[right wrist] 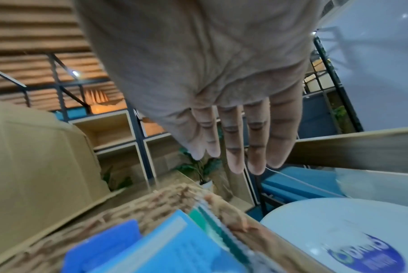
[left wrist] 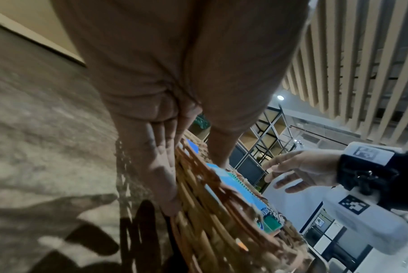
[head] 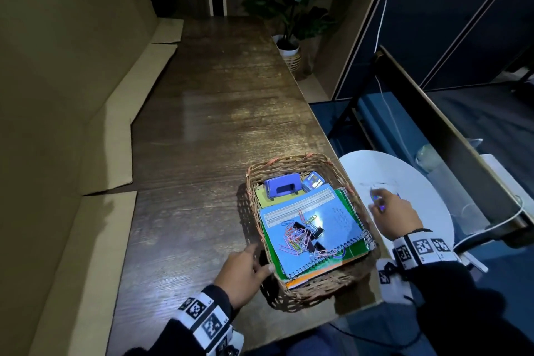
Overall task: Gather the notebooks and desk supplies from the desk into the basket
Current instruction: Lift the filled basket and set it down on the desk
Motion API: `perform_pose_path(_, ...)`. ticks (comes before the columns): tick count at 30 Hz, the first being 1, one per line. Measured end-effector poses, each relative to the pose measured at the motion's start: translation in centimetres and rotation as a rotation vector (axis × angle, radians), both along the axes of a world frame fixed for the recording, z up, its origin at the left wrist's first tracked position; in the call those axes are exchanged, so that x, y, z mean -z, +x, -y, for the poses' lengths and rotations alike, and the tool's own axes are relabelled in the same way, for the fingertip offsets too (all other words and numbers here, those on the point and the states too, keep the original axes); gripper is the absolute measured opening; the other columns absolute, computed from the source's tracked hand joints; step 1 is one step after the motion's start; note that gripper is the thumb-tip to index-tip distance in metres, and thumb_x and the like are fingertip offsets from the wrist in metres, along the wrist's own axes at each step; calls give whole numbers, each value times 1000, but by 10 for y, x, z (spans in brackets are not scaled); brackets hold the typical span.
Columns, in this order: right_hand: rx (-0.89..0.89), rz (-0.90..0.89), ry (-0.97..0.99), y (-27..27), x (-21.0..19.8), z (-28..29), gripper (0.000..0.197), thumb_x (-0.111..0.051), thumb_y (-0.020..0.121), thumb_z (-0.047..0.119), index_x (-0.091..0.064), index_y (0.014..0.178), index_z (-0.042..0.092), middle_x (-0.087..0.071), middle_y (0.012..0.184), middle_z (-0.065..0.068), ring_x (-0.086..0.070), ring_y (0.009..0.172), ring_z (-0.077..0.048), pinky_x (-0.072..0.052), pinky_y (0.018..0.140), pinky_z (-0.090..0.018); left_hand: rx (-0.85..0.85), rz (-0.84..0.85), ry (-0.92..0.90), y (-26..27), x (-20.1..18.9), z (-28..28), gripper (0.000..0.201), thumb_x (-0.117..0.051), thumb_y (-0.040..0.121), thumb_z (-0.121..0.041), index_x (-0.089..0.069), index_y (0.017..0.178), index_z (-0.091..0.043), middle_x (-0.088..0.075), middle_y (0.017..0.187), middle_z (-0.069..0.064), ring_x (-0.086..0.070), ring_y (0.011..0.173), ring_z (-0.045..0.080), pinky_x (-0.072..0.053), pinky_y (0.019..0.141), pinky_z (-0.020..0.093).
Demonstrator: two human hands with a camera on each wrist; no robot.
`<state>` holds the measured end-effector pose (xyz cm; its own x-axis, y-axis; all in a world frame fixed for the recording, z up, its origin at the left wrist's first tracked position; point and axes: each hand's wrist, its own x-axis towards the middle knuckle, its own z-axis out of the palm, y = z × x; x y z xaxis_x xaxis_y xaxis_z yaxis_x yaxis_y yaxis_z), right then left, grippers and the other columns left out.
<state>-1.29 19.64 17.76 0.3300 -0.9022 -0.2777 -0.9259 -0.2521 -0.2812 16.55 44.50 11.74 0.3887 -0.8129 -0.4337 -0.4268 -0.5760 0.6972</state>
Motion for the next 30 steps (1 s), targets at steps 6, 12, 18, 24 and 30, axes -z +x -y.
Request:
perform_pose_path(6,-70,-168,319,-26,34,10,45,-56,90,35,-48,132,19,-64,122,-14,-61,101,-27,-48,84,-32,-58,-158,-11,-19,7,6,43,-49,93,-35,-37,133,-20,-68,116,5,-67,94,23,-55,84,36)
perform_pose_path(12,95,168,713,-53,59,5,50,-50,89,-4,-42,128,26,-71,84,-20,-67,61,-38,-50,44,-31,-137,-289,-70,-35,5,5,63,-56,89,-34,-19,140,-39,-50,140,-10,-51,124,11,-42,108,35)
perform_pose_path(18,160,354,782,-56,67,1,57,-48,83,-21,-45,127,15,-69,101,-26,-68,70,-30,-57,54,-32,-202,-308,-102,-46,10,9,80,-63,78,-27,-9,115,-73,-46,141,-12,-49,126,9,-42,109,37)
perform_pose_path(24,312,513,911,-57,72,1,48,-43,84,-24,-54,108,15,-60,83,-25,-65,65,-32,-57,50,-29,-337,-374,-164,-42,12,10,79,-59,74,-17,-25,107,-80,-52,137,-15,-51,126,5,-45,106,41)
perform_pose_path(30,281,591,932,-34,51,22,51,-42,85,-22,-52,120,14,-60,90,-21,-64,59,-26,-56,48,-26,-349,-402,-161,-19,-1,30,71,-59,83,-5,-33,108,-67,-61,122,-18,-64,109,12,-57,84,41)
